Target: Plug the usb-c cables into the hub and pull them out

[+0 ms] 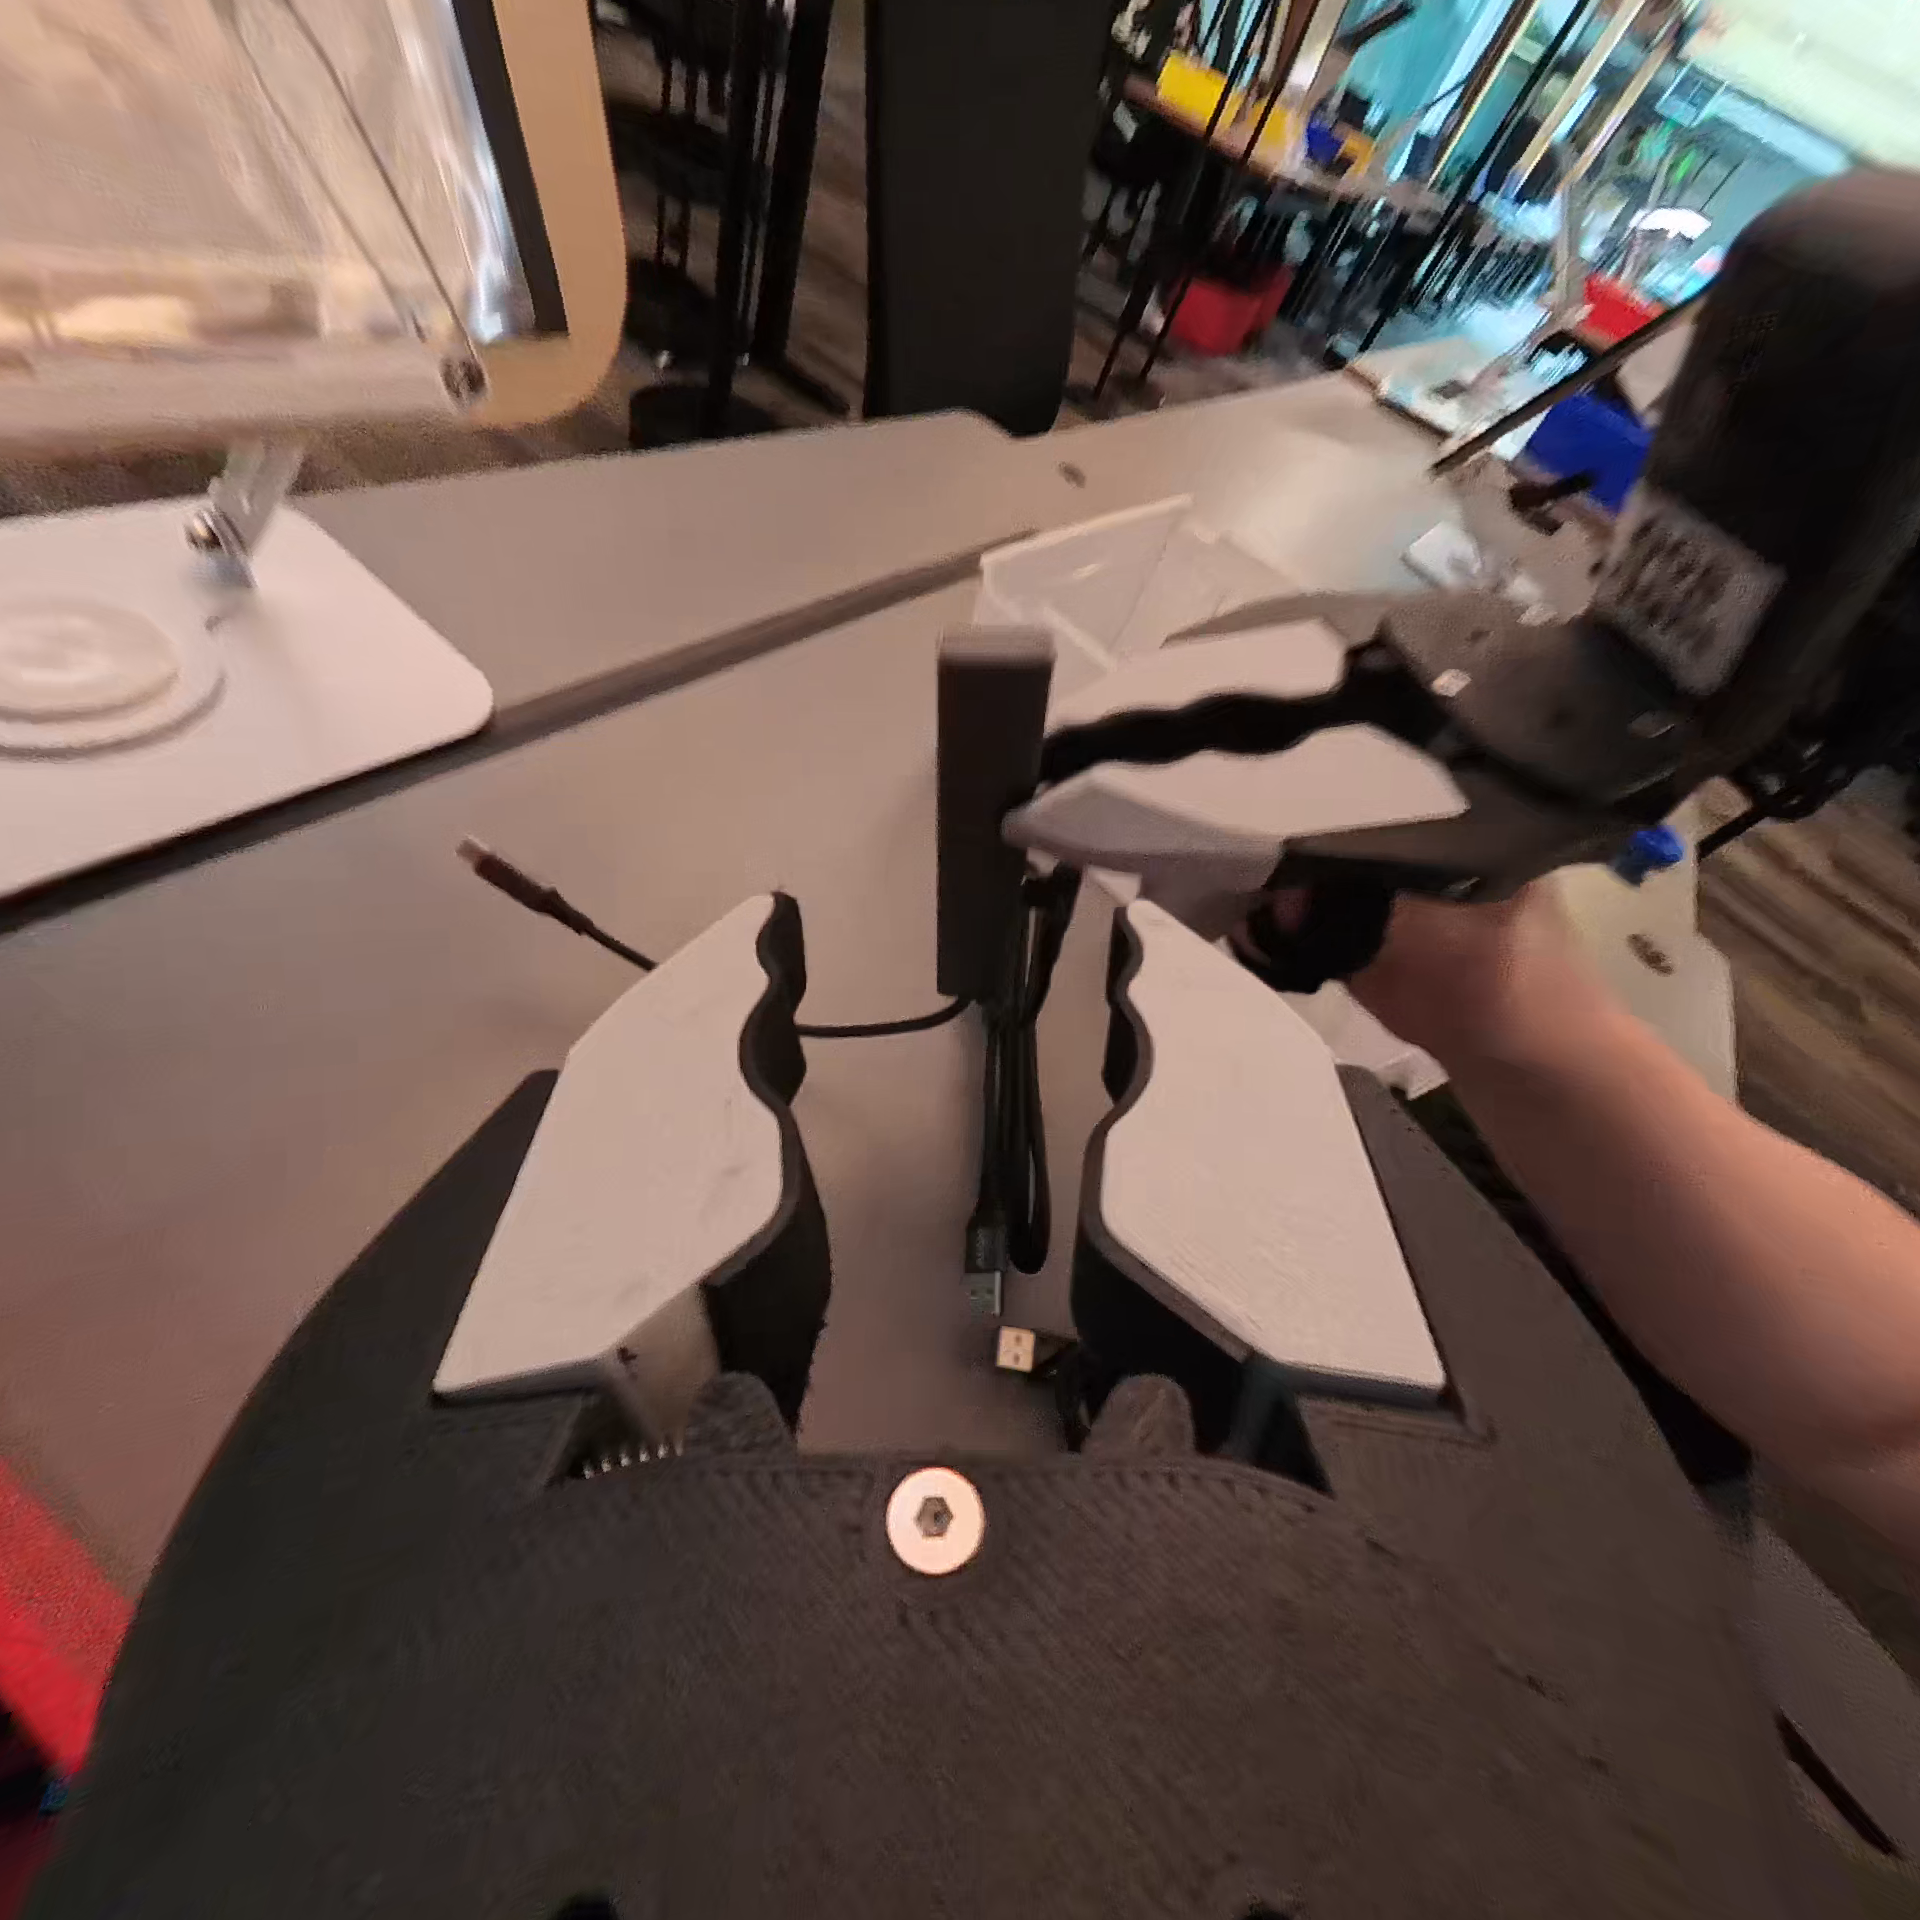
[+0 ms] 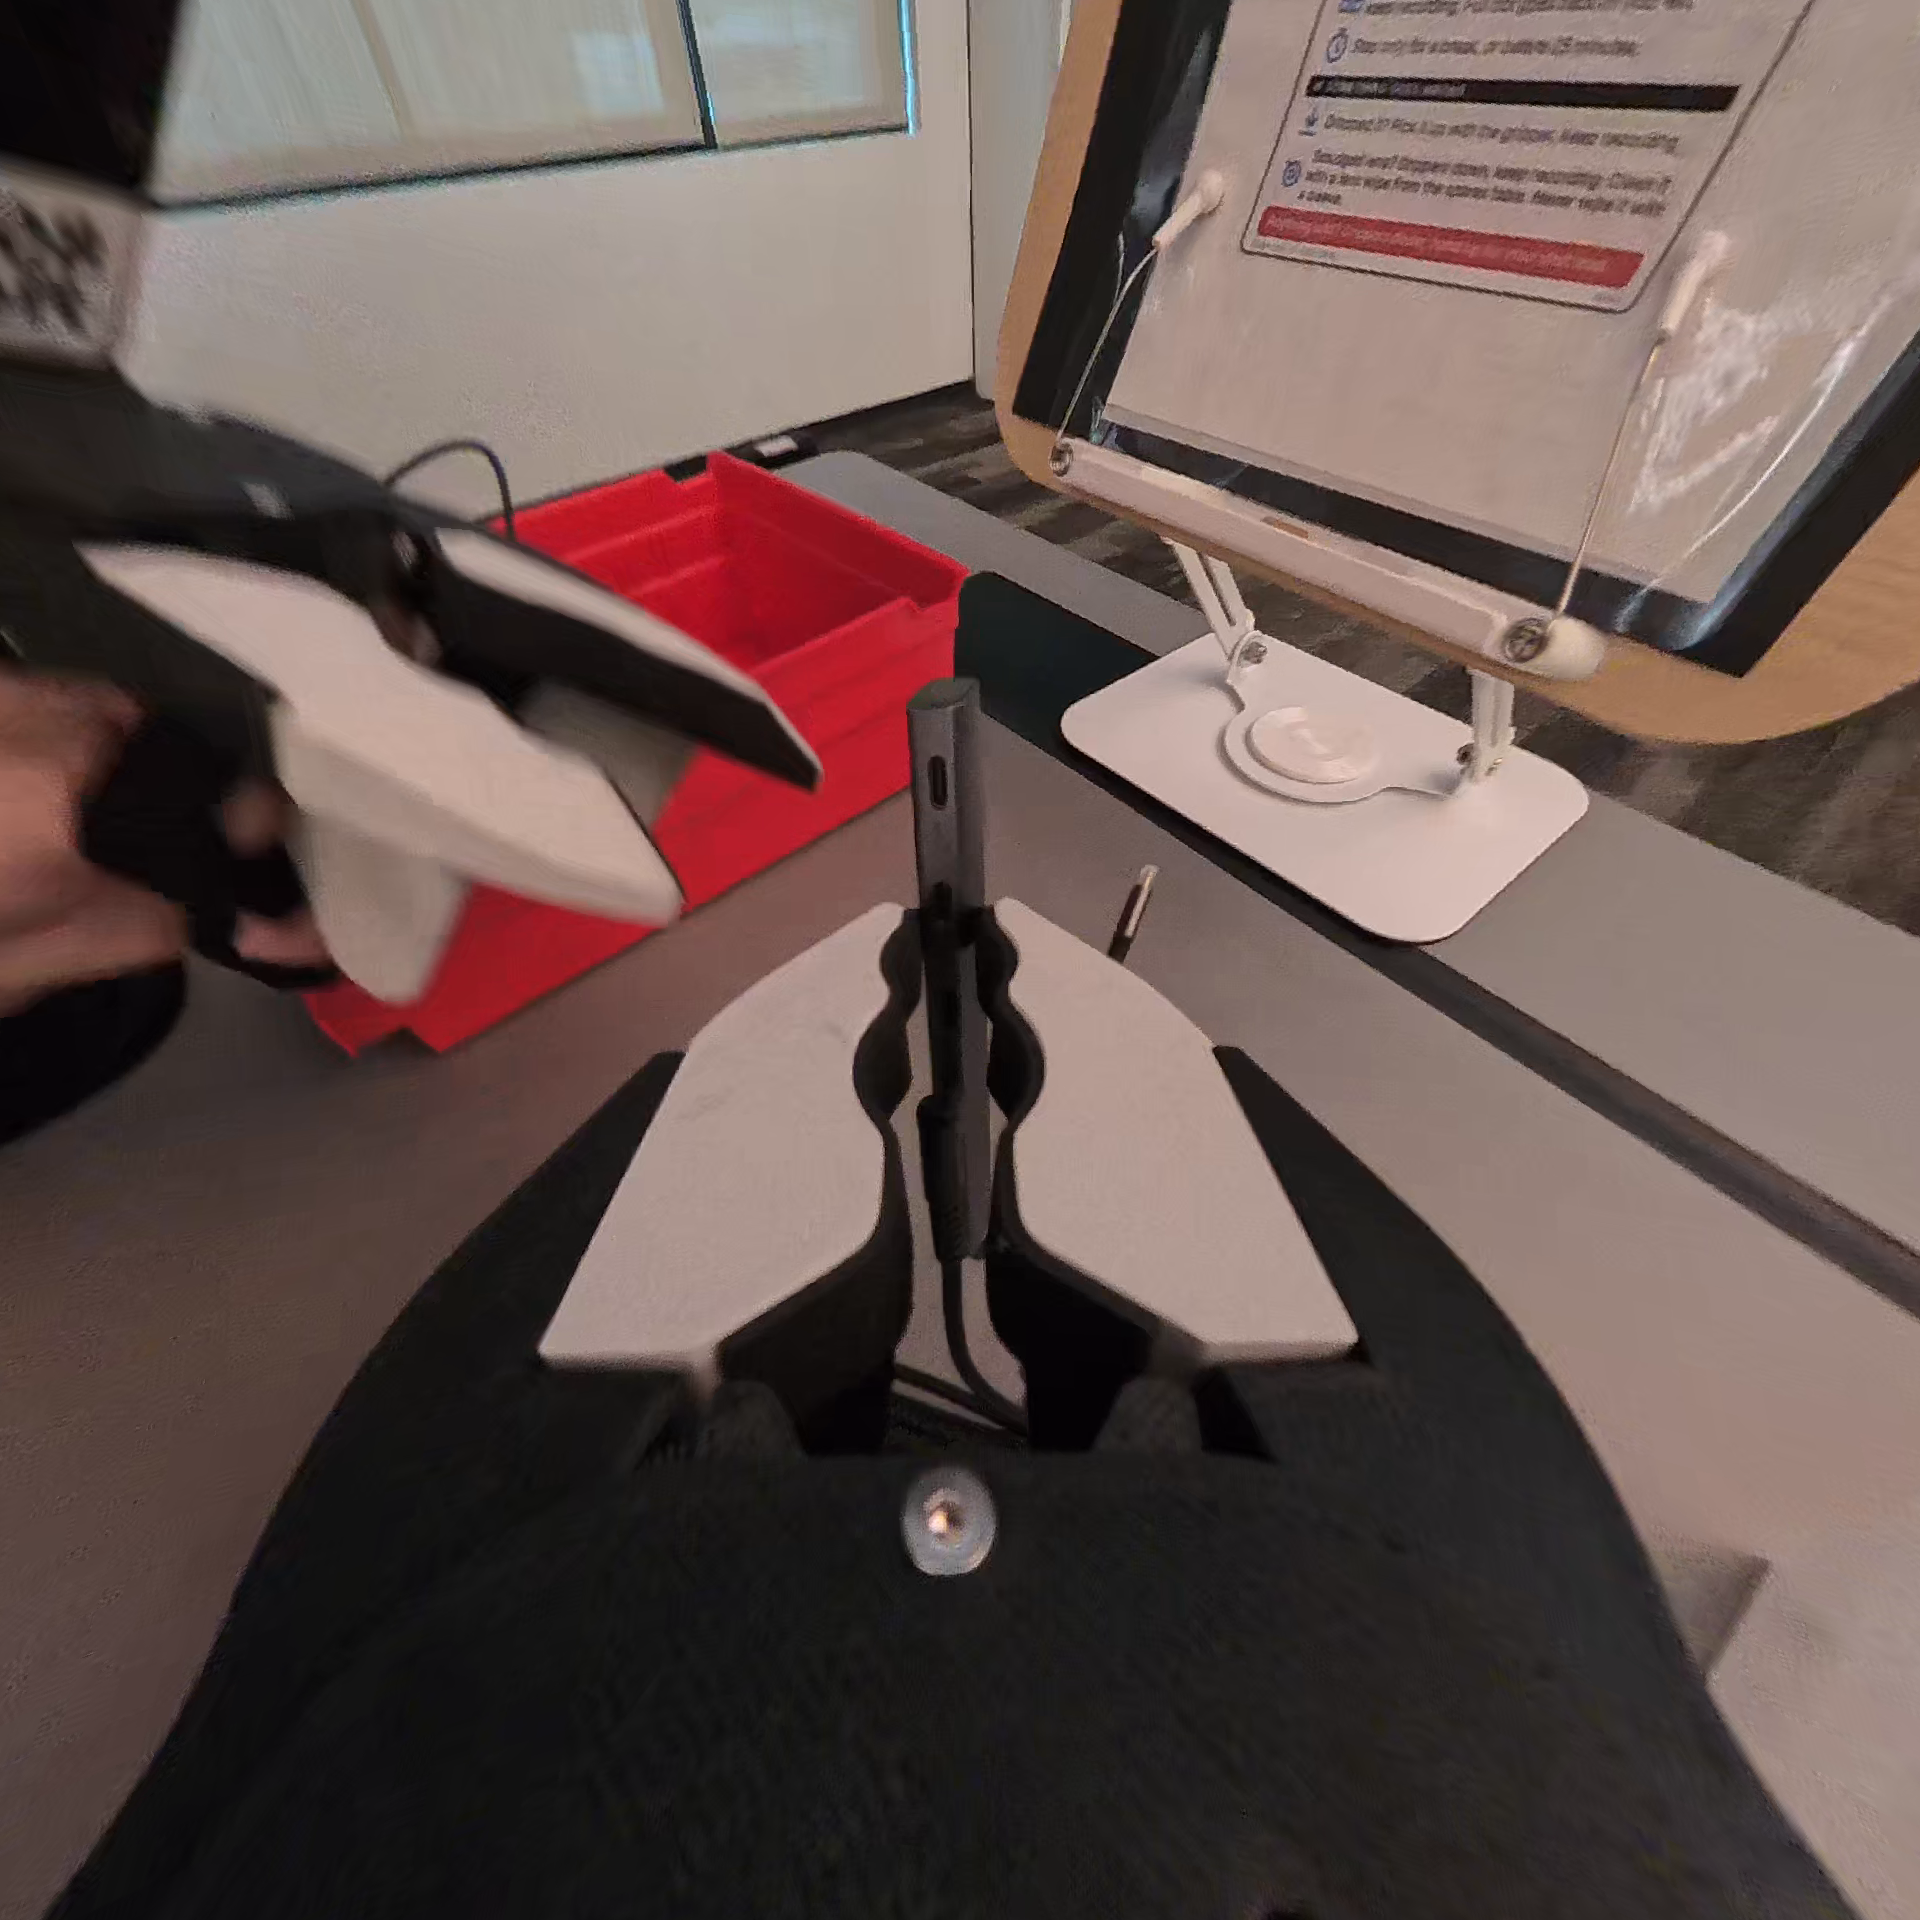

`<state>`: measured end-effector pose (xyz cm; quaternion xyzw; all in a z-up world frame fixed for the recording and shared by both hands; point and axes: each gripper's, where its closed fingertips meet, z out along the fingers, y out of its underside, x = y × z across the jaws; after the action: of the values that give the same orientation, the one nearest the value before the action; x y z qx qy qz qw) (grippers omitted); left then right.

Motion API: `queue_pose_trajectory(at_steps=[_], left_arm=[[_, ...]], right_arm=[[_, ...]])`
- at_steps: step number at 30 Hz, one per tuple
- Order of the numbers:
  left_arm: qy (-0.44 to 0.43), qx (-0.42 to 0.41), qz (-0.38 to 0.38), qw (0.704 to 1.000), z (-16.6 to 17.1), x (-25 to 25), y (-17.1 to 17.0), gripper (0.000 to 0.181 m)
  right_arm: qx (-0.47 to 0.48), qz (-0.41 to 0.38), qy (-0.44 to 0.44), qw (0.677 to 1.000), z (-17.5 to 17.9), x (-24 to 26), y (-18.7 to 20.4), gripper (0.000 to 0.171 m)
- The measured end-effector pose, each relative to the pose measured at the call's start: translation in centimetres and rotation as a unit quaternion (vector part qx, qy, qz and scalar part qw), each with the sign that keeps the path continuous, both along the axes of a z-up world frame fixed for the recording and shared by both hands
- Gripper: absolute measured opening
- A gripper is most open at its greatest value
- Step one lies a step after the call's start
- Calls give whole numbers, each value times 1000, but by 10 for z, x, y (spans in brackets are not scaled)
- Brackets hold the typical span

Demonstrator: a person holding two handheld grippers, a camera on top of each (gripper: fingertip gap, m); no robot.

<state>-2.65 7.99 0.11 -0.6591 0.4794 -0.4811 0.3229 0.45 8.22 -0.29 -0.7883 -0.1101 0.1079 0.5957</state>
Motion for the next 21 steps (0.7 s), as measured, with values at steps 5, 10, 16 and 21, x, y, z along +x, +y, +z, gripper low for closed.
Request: queue_pose_trajectory(at_steps=[5,10,16,21], left_arm=[[53,9,9,999,-47,15,-4,62],[109,72,24,991,-79,19,0,65],[84,85,15,993,-86,27,-1,67],[35,54,-28,998,-80,30,-7,54]], right_arm=[[-6,-7,28,1000,1,-7,3,11],[-15,-9,21,1000,-1,-20,5,11],[-16,-10,37,999,1,-26,5,11],[-12,-2,85,996,7,-23,3,12]])
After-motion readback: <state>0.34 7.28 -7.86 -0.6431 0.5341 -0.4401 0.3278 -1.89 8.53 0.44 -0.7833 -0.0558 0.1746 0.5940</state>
